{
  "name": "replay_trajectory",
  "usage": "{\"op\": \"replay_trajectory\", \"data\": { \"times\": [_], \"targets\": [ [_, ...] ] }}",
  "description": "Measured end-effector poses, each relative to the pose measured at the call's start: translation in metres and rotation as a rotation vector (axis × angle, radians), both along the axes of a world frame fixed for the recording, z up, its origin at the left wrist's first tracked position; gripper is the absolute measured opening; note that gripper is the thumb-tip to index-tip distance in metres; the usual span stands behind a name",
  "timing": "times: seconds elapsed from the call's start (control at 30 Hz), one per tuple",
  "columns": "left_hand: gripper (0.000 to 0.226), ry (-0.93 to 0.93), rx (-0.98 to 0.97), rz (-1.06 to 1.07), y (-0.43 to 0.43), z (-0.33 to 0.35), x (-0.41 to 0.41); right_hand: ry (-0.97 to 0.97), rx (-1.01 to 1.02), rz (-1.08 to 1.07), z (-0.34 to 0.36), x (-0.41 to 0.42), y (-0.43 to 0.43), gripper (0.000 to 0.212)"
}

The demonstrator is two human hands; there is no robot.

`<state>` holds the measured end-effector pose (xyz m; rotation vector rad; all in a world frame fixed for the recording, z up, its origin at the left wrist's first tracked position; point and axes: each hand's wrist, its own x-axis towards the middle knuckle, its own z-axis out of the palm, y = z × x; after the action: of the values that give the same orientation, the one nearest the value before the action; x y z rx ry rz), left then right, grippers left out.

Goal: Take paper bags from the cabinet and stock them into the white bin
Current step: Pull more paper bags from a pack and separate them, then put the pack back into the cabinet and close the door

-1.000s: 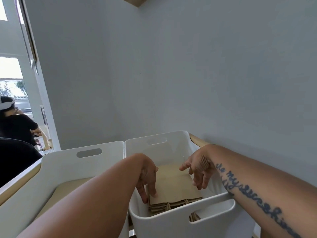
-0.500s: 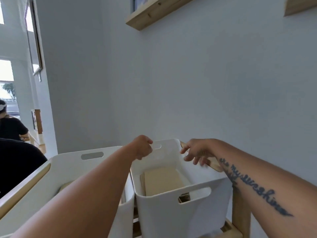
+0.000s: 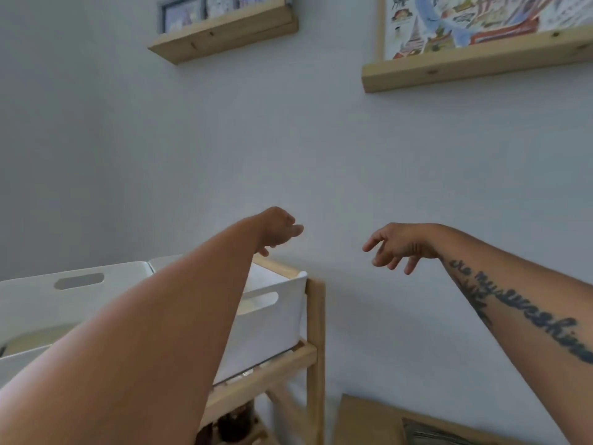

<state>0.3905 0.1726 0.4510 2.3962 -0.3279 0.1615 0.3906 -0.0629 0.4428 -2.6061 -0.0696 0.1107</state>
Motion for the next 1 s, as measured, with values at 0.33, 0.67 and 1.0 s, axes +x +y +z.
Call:
{"op": "replay_trajectory", "data": {
  "times": [0.33,0.67,1.0],
  "targets": [
    [0.051,0.128,-0.038,-0.258,-0.101,-0.082,-0.009,0.062,0.004,-0.306,-0.083,-0.08,-0.097,0.05],
    [0.051,0.362,0.041,-0.427,-0.175,-0.203,-0.006,0.243,0.088,-0.627,-0.207,-0.15,-0.191,0.051],
    [0.035,0.54,-0.042,-0.498,-0.295,-0.316,-0.067,0.273,-0.007,-0.661,-0.318,-0.201,-0.292,0.058]
  ]
}}
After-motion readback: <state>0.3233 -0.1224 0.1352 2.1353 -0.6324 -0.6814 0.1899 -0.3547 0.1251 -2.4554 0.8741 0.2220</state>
